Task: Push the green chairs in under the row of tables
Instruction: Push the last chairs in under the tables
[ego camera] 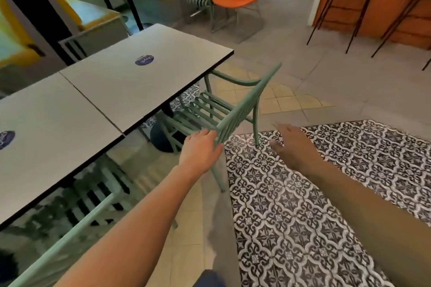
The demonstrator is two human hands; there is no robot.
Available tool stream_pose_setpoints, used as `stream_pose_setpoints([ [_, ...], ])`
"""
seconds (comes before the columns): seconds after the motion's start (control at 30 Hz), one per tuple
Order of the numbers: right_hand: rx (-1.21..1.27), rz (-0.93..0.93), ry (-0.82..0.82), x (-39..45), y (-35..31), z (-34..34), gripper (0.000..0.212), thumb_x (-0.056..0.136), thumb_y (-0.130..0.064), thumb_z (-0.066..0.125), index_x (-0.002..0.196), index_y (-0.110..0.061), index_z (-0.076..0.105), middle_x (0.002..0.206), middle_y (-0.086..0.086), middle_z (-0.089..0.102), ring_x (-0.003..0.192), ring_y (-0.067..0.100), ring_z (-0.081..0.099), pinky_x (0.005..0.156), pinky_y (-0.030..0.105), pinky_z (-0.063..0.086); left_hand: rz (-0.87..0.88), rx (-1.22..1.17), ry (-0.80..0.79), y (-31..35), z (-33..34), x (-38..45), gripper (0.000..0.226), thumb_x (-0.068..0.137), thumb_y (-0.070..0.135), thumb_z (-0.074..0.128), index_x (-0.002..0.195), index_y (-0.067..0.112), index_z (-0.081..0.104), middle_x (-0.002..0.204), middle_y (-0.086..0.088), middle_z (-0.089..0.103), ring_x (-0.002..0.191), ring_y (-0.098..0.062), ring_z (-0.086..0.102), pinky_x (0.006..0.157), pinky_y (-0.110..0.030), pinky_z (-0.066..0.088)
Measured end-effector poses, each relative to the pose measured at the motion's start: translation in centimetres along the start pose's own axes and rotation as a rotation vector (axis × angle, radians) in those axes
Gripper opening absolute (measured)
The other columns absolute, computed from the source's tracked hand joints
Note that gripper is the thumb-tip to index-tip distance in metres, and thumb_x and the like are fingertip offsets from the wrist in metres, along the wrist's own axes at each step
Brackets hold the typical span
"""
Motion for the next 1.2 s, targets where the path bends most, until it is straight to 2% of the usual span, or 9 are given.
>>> stream_pose_setpoints([
  [0.2,-0.099,-0.099,0.005,8.6,2.3,-1.0,0.053,0.097,-0.032,0.045,0.146,-0.019,0.030,0.145,0.005,0.042,0.132,0.022,0.035,0.109,0.034,0.028,-0.013,0.020,-0.019,2.8,2.7,10.2,0.043,0.094,0.043,0.044,0.129,0.019,0.052,0.121,-0.005,0.057,0.112,-0.027,0.054,0.093,-0.043,0.043],
  [0.43,-0.195,-0.168,-0.066,20.0,5.8,-1.2,0.052,0.097,-0.032,0.046,0.145,-0.018,0.035,0.143,0.005,0.044,0.131,0.023,0.036,0.107,0.034,0.030,-0.117,-0.036,-0.139,1.0,5.8,18.8,0.045,0.095,0.045,0.043,0.134,0.022,0.047,0.133,-0.004,0.051,0.116,-0.026,0.054,0.094,-0.045,0.048],
  [0.57,-0.195,-0.236,-0.088,25.7,6.9,-1.0,0.051,0.095,-0.030,0.048,0.144,-0.019,0.035,0.142,0.004,0.045,0.132,0.022,0.036,0.109,0.036,0.029,-0.174,-0.048,-0.179,0.8,6.4,22.3,0.046,0.094,0.048,0.042,0.132,0.021,0.046,0.126,-0.003,0.055,0.109,-0.024,0.057,0.090,-0.043,0.050],
  [0.77,-0.196,-0.404,-0.174,33.9,9.1,0.3,0.051,0.096,-0.031,0.048,0.145,-0.026,0.035,0.152,0.004,0.033,0.142,0.022,0.023,0.117,0.039,0.020,-0.291,-0.094,-0.233,1.9,8.5,27.2,0.050,0.095,0.047,0.043,0.140,0.025,0.040,0.133,-0.001,0.051,0.112,-0.021,0.056,0.092,-0.042,0.051],
  [0.87,-0.240,-0.499,-0.322,38.2,11.0,1.1,0.053,0.096,-0.033,0.048,0.147,-0.030,0.032,0.154,0.000,0.029,0.143,0.021,0.020,0.118,0.041,0.018,-0.372,-0.153,-0.307,2.9,10.1,29.3,0.043,0.095,0.049,0.043,0.133,0.028,0.046,0.122,0.003,0.054,0.099,-0.016,0.060,0.084,-0.038,0.055],
  [0.97,-0.299,-0.561,-0.421,41.6,13.0,1.6,0.049,0.095,-0.043,0.046,0.142,-0.035,0.037,0.147,-0.005,0.039,0.138,0.017,0.028,0.116,0.044,0.020,-0.420,-0.154,-0.344,3.5,11.4,30.4,0.029,0.095,0.048,0.045,0.112,0.027,0.055,0.103,0.008,0.055,0.085,-0.008,0.057,0.076,-0.030,0.055],
  [1.03,-0.362,-0.546,-0.454,43.1,14.5,1.5,0.045,0.094,-0.051,0.042,0.136,-0.036,0.043,0.144,-0.006,0.042,0.137,0.018,0.029,0.114,0.052,0.017,-0.471,-0.149,-0.362,3.9,11.9,30.8,0.024,0.097,0.045,0.045,0.108,0.025,0.053,0.097,0.009,0.055,0.081,-0.007,0.056,0.067,-0.023,0.050],
  [1.1,-0.392,-0.506,-0.459,44.3,15.9,1.4,0.050,0.092,-0.056,0.041,0.137,-0.036,0.039,0.150,-0.005,0.032,0.143,0.021,0.019,0.112,0.061,0.011,-0.544,-0.158,-0.365,4.0,12.5,30.7,0.022,0.097,0.044,0.045,0.105,0.025,0.053,0.093,0.008,0.057,0.078,-0.007,0.057,0.062,-0.021,0.045],
  [1.2,-0.407,-0.468,-0.460,46.1,17.1,1.8,0.057,0.090,-0.060,0.038,0.142,-0.035,0.033,0.154,-0.004,0.024,0.145,0.022,0.011,0.112,0.063,0.011,-0.614,-0.185,-0.375,3.6,13.4,29.7,0.024,0.096,0.049,0.044,0.100,0.027,0.051,0.089,0.010,0.056,0.076,-0.006,0.055,0.061,-0.021,0.042],
])
Point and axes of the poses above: each hand's wrist, its own x-axis towards the middle knuckle, its own z-axis out of the palm, y = z × x, the point moved 3 cm from there along x, towards the middle knuckle
